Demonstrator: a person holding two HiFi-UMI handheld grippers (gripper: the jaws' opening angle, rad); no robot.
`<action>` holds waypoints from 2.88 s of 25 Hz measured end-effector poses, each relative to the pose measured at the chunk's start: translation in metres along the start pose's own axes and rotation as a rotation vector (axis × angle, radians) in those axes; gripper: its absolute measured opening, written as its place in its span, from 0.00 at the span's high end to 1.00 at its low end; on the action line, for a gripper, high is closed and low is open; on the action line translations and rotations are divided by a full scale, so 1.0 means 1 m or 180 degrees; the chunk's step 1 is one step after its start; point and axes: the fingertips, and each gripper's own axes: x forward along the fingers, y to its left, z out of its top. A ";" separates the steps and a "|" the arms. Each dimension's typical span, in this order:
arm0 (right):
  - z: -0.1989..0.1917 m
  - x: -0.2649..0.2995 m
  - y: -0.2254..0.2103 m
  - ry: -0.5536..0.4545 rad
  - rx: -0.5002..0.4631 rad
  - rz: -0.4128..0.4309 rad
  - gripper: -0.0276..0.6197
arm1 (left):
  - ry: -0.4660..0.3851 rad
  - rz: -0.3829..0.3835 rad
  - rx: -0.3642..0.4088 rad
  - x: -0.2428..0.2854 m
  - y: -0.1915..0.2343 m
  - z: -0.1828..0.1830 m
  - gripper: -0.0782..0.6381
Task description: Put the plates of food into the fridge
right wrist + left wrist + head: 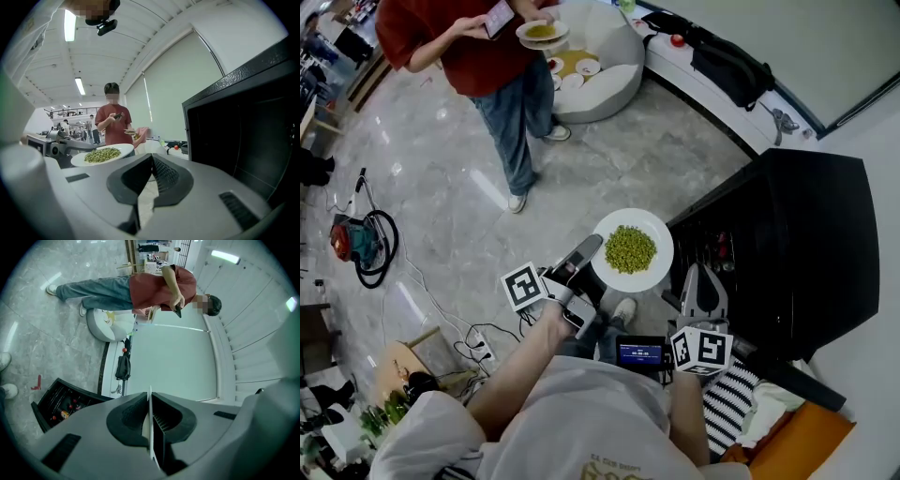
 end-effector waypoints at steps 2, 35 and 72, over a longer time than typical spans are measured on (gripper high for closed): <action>-0.004 0.001 0.002 0.0026 -0.0020 0.0012 0.94 | 0.0010 0.0034 0.0002 -0.001 0.005 0.001 0.87; -0.087 0.023 0.006 0.0251 -0.0302 0.0285 0.94 | 0.0223 0.0155 0.0033 0.013 0.092 0.000 0.87; -0.169 0.039 -0.021 0.0364 -0.0441 0.0167 0.94 | 0.0321 0.0160 0.0050 0.034 0.174 0.012 0.87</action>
